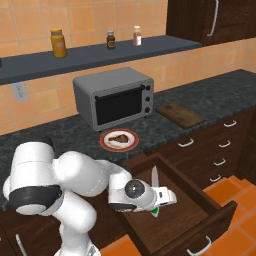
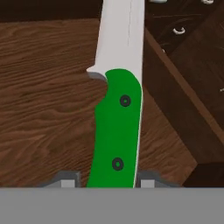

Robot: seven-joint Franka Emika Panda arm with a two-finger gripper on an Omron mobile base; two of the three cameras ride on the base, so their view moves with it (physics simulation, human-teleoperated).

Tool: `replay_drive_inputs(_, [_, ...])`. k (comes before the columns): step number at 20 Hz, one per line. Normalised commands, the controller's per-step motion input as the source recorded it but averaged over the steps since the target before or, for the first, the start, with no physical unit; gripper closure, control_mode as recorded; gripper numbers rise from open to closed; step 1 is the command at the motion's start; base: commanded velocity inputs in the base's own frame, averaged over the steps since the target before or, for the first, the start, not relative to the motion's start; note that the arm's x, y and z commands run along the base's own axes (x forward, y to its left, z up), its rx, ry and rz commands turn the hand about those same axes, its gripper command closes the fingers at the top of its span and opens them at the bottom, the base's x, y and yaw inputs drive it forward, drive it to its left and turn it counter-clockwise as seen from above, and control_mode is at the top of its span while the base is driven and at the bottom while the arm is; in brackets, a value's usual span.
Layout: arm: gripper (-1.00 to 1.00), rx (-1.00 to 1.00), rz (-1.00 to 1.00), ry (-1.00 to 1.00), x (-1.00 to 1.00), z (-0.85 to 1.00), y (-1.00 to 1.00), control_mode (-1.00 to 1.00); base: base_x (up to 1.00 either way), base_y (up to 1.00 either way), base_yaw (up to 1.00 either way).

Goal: Pick up the knife from the drawer and place it on the cutting board. Then place the meat from the plate to the cutting board.

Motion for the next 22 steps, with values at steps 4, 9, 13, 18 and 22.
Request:
replay_drive_inputs(4, [1.00,0.06,0.00,0.01,0.00,1.00,-0.96,-1.00,0.00,0.00,0.00])
replay_drive_inputs(9, [1.00,0.16,0.00,0.01,-0.07,1.00,-0.48,-1.00,0.00,0.00,0.00])
replay_drive_inputs(13, [1.00,0.18,0.00,0.02,-0.25,0.99,0.51,-1.00,0.00,0.00,0.00])
replay_drive_inputs(18, [1.00,0.04,0.02,0.00,0.04,0.96,0.86,-1.00,0.00,0.00,0.00])
replay_drive_inputs(22, [1.00,0.02,0.02,-0.08,-0.02,0.36,0.76,-1.00,0.00,0.00,0.00])
